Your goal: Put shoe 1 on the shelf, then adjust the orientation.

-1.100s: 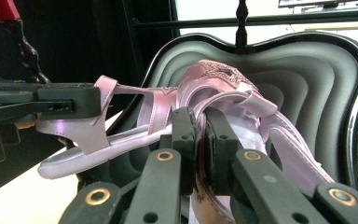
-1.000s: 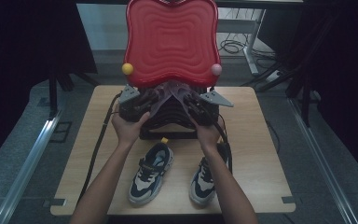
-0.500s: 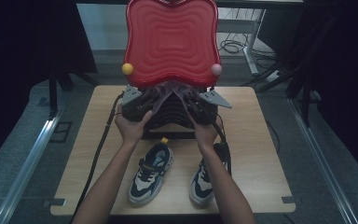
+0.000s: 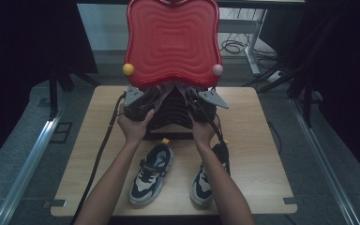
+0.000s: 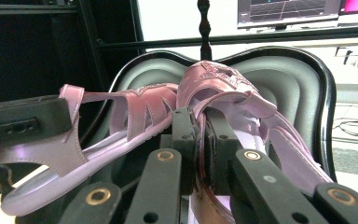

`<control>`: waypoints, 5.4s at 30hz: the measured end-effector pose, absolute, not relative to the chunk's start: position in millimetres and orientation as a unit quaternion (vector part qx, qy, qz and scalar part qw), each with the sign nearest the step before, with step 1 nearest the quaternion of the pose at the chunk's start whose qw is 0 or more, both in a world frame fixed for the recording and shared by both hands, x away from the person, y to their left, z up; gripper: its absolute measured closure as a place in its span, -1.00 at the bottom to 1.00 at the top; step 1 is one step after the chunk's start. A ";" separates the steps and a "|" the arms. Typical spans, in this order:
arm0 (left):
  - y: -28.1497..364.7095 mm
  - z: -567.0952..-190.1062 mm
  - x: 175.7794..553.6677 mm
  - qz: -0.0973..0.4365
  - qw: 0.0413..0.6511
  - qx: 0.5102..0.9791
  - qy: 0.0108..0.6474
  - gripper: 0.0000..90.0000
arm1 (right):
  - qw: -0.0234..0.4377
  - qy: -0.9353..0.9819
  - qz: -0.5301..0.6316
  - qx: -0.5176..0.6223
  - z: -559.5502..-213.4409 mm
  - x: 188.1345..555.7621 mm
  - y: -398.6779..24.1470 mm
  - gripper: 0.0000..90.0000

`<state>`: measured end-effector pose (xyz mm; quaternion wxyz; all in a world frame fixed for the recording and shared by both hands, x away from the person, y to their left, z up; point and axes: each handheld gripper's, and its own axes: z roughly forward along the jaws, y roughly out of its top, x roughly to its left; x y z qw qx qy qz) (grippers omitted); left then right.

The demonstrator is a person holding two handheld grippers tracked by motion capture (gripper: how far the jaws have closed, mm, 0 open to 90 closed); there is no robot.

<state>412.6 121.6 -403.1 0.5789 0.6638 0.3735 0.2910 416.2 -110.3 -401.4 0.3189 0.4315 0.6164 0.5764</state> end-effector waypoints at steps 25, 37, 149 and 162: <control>115.2 -441.3 401.8 0.287 0.536 0.708 0.359 0.89 | 0.307 0.675 0.503 0.443 -428.1 417.5 -111.1 0.85; 116.9 -446.3 401.2 0.267 0.531 0.716 0.367 0.71 | 0.282 0.689 0.495 0.447 -430.1 416.0 -115.3 0.78; 199.2 -470.0 258.3 0.084 0.503 0.769 0.385 0.21 | 0.191 0.731 0.531 0.384 -439.4 306.2 -191.2 0.03; 192.0 -464.9 254.6 0.059 0.502 0.778 0.374 0.23 | 0.197 0.724 0.530 0.395 -441.0 302.4 -202.3 0.03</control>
